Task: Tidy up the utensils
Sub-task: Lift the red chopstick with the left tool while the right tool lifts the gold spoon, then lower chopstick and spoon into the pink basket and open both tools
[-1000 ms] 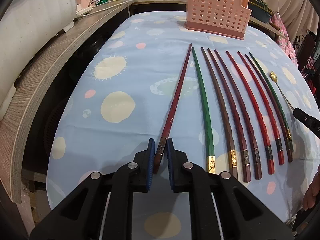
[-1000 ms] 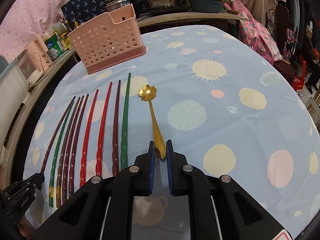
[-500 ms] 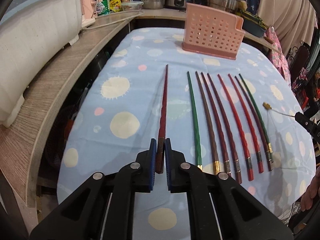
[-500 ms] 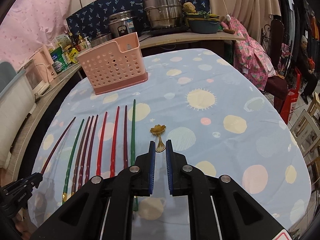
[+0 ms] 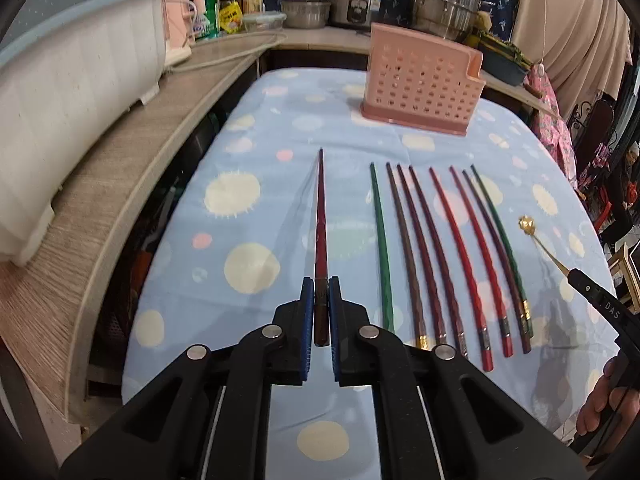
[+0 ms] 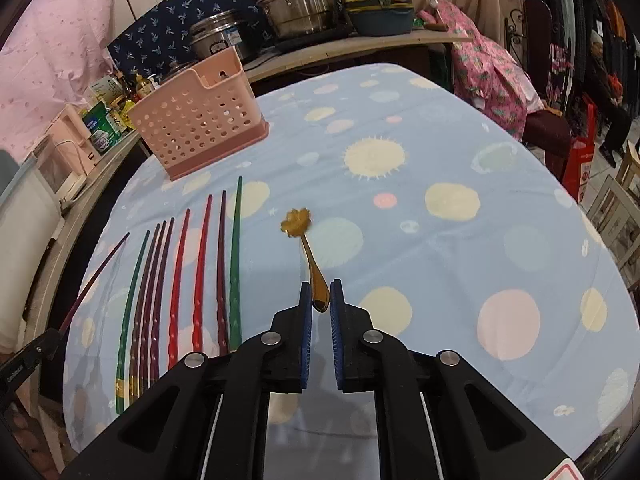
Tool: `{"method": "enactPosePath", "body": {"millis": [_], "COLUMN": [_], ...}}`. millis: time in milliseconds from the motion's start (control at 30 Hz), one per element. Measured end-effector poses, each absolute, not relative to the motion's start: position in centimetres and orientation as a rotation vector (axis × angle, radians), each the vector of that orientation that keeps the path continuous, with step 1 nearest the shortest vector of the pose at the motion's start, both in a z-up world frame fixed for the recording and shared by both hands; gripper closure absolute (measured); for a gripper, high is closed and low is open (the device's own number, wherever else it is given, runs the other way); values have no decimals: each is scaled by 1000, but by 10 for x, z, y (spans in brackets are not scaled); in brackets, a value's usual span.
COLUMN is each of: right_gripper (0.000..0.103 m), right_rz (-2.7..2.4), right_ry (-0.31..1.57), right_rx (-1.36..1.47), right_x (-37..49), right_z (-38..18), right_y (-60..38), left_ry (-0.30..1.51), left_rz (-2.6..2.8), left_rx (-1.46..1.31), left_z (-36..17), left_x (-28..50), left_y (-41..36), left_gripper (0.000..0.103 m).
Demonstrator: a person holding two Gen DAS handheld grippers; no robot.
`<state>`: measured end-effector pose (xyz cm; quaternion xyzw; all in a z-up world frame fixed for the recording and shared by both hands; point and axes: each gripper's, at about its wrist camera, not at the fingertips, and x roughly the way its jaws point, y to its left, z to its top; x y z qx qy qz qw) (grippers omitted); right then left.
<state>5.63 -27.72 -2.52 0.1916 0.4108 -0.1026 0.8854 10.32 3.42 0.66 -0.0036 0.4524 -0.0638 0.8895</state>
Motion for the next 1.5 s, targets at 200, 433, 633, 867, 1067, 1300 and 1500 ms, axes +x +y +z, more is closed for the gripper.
{"method": "enactPosePath", "body": {"millis": [200, 433, 633, 867, 1067, 1300, 1500], "right_gripper": [100, 101, 101, 101, 101, 101, 101], "right_rz": [-199, -200, -201, -180, -143, -100, -73], "right_ry": [895, 839, 774, 683, 605, 547, 528], "right_rx": [414, 374, 355, 327, 310, 296, 300], "right_x": [52, 50, 50, 73, 106, 161, 214], "right_z": [-43, -20, 10, 57, 98, 137, 157], "right_y": [-275, -270, -273, -281, -284, -283, -284], "left_ry": [990, 947, 892, 777, 657, 535, 404], "left_rz": [-121, -125, -137, -146, -136, -155, -163], "left_rx": [-13, -24, -47, -72, -83, -97, -105], "left_z": [-14, 4, 31, 89, 149, 218, 277], "left_x": [103, 103, 106, 136, 178, 223, 249], "left_y": [36, 41, 47, 49, 44, 25, 7], "left_gripper": [96, 96, 96, 96, 97, 97, 97]}}
